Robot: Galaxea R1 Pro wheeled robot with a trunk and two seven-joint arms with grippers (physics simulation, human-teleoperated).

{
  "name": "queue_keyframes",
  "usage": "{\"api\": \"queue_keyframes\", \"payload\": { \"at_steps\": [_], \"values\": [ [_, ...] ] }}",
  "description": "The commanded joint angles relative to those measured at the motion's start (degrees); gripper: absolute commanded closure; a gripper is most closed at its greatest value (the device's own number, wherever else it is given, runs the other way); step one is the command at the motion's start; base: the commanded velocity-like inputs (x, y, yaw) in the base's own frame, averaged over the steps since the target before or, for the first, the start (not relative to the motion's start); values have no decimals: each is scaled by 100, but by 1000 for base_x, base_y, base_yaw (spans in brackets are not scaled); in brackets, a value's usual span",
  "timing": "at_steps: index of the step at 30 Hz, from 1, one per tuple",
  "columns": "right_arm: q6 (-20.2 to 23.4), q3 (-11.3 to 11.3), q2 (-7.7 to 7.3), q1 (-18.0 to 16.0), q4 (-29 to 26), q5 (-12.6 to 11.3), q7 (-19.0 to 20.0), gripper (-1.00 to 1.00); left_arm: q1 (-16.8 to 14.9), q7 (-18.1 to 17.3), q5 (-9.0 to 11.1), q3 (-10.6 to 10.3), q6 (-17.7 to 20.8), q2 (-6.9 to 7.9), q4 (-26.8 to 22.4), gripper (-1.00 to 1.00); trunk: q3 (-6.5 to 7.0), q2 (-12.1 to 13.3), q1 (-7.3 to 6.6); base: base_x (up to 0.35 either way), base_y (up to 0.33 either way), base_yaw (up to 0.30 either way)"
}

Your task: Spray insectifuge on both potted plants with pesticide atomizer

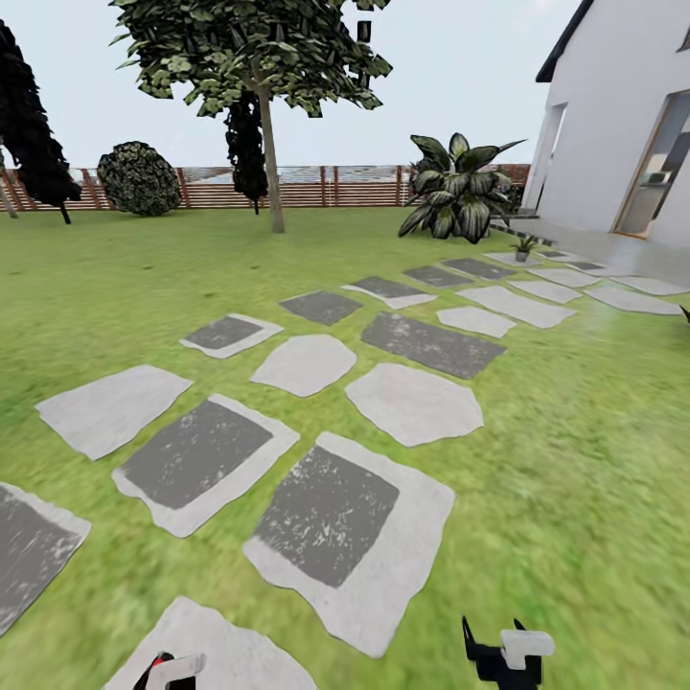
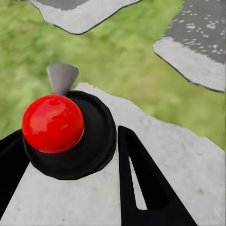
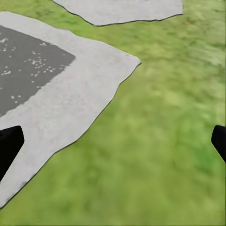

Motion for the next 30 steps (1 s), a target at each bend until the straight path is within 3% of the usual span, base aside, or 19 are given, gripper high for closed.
{"api": "queue_keyframes", "payload": {
  "at_steps": [1,30],
  "values": [
    [-15,-5,0,-3,6,0,-6,-100,-3,-7,34,-3,-20,0,3,100,-5,-2,2,338,0,0],
    [-19,-5,9,-3,2,0,-15,-100,-3,-7,32,-3,-22,-1,3,100,-5,-2,2,338,0,-7]
  ]
}}
